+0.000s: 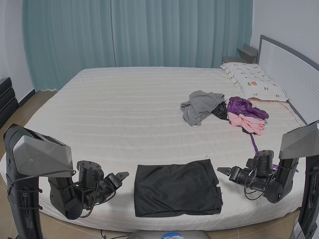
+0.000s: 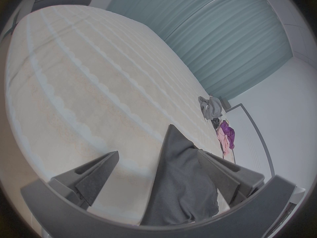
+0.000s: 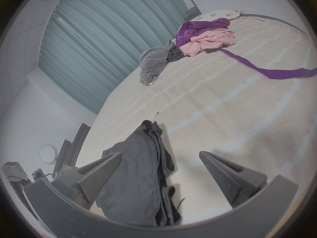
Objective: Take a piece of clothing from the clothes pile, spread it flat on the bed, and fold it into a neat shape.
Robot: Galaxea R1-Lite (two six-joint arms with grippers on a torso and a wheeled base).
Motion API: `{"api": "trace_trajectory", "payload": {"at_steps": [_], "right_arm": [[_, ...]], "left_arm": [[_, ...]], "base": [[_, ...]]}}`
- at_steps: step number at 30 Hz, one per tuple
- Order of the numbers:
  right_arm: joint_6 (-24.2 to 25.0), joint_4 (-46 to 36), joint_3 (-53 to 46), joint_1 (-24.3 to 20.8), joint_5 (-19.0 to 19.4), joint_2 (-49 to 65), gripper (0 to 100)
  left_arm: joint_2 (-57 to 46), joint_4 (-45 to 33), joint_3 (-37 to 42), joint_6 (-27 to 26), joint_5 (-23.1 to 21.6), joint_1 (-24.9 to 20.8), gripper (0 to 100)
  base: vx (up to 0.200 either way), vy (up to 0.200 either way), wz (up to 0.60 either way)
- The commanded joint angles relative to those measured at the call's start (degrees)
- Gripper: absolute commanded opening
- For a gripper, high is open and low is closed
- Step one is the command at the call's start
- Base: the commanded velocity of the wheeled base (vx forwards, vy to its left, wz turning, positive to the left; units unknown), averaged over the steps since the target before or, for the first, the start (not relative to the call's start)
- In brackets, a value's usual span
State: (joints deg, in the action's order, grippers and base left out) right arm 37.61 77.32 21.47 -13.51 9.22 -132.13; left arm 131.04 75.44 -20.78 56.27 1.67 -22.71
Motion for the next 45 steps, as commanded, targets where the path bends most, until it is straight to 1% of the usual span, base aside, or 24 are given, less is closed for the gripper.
{"api": "trace_trajectory", "payload": {"at_steps": [1, 4, 9, 10, 13, 14, 16, 21, 23, 27, 32, 38, 39, 45], "right_arm": [[0.01, 0.02, 0.07, -0.99, 0.01, -0.23, 100], [0.01, 0.02, 0.15, -1.43, 0.01, -0.32, 100], [0.1, -0.07, 0.77, -1.96, 0.72, -0.58, 100], [0.1, -0.07, 1.12, -2.4, 0.98, -1.2, 100], [0.1, -0.07, 2.7, -3.1, 1.77, -2.08, 100], [0.1, -0.16, 3.32, -3.19, 2.21, -2.51, 100], [0.01, -0.24, 4.11, -3.9, 3.0, -3.13, 100], [-0.17, -0.95, 7.18, -5.48, 3.35, -4.98, 100], [-0.25, -1.12, 8.68, -5.57, 3.35, -6.03, 100], [-0.17, -1.48, 10.44, -5.57, 4.93, -6.29, 100], [-0.17, -1.65, 11.93, -5.39, 5.2, -6.65, 100], [-0.17, -1.65, 12.28, -5.21, 5.2, -6.91, 100], [-0.17, -1.65, 12.72, -5.13, 5.2, -7.0, 100], [-0.17, -1.65, 12.9, -5.04, 5.2, -7.35, 100]], "left_arm": [[0.1, 0.15, 0.04, -0.02, 0.09, -0.23, 100], [-0.08, 0.5, -0.13, -0.02, 0.09, -1.46, 100], [0.54, 0.06, -1.98, -0.2, 0.09, -3.57, 100], [1.15, -0.2, -4.44, -0.46, 0.09, -3.57, 100], [2.21, -1.87, -7.96, -3.45, 0.09, -3.22, 100], [3.08, -3.98, -9.63, -5.82, 0.09, -3.57, 100], [4.67, -6.7, -12.44, -8.9, 0.35, -3.74, 100], [7.83, -9.34, -19.21, -9.95, 1.93, -3.83, 100], [9.24, -11.19, -21.67, -10.3, 2.55, -4.54, 100], [11.08, -13.03, -25.45, -11.54, 5.19, -4.62, 100], [13.02, -13.21, -27.55, -14.52, 6.42, -5.15, 100], [13.28, -13.21, -27.55, -14.96, 6.77, -5.33, 100], [13.28, -13.21, -27.64, -14.96, 6.86, -5.68, 0], [13.1, -12.77, -27.47, -14.7, 7.12, -5.5, 0]], "base": [[0.2, 0.0, 0.0], [0.2, 0.0, 0.0], [0.0, 0.0, 0.0], [0.0, 0.0, 0.0], [0.0, 0.0, 0.0], [0.0, 0.0, 0.0], [0.0, 0.0, 0.0], [0.0, 0.0, 0.0], [0.0, 0.0, 0.0], [0.0, 0.0, 0.0], [0.0, 0.0, 0.0], [0.0, 0.0, 0.0], [0.0, 0.0, 0.0], [0.0, 0.0, 0.0]]}}
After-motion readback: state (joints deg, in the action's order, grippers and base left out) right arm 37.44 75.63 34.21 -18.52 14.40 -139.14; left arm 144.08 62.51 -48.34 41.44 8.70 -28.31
